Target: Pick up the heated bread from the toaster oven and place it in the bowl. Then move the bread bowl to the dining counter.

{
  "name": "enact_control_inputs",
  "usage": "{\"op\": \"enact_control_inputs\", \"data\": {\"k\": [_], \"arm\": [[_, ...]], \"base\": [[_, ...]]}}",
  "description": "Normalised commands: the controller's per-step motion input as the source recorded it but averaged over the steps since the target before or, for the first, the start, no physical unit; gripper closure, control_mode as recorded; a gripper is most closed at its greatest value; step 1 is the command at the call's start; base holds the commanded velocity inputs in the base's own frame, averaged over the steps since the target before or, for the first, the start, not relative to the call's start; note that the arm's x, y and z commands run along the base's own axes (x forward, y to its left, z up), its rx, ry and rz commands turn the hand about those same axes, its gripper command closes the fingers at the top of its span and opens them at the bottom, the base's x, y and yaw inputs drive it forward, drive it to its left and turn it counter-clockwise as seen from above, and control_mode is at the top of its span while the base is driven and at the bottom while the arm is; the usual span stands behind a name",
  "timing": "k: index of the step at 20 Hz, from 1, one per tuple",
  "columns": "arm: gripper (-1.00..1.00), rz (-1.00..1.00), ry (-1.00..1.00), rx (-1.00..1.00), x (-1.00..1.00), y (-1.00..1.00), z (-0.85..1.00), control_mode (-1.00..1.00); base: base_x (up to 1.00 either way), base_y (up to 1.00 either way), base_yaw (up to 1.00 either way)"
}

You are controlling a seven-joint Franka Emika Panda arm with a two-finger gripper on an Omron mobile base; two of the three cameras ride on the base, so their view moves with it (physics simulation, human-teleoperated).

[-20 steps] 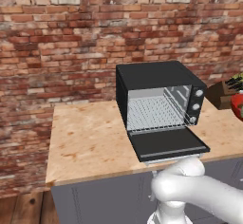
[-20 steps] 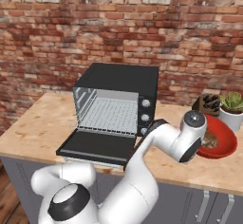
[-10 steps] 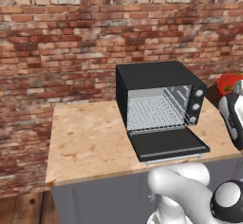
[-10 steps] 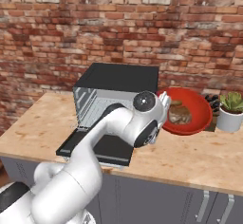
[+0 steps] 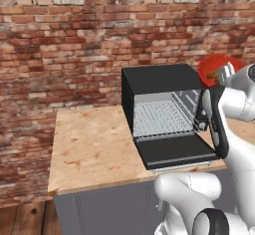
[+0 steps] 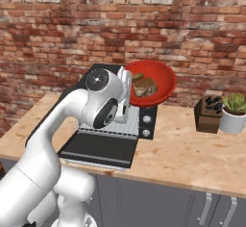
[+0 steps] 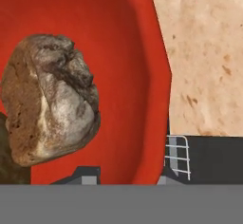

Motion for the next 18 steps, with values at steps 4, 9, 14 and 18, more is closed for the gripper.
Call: {"op": "enact_control_inputs", "data": {"k": [4,9,14,18], "arm": [[1.0,0.42,0.03,-0.07,0.02,1.0,0.56,-1.0],[1.0,0.49,0.09,-0.01,0.15,0.94,0.14,-1.0],[1.0,0.04,0.01,-0.01,0.03,0.13,0.0,-1.0],[1.0,0.0,0.0,0.0,0.0,0.0,0.0,-1.0]], "base": [[0.0,0.0,0.0],[0.0,0.0,0.0],[0.0,0.0,0.0],[0.0,0.0,0.0]]}}
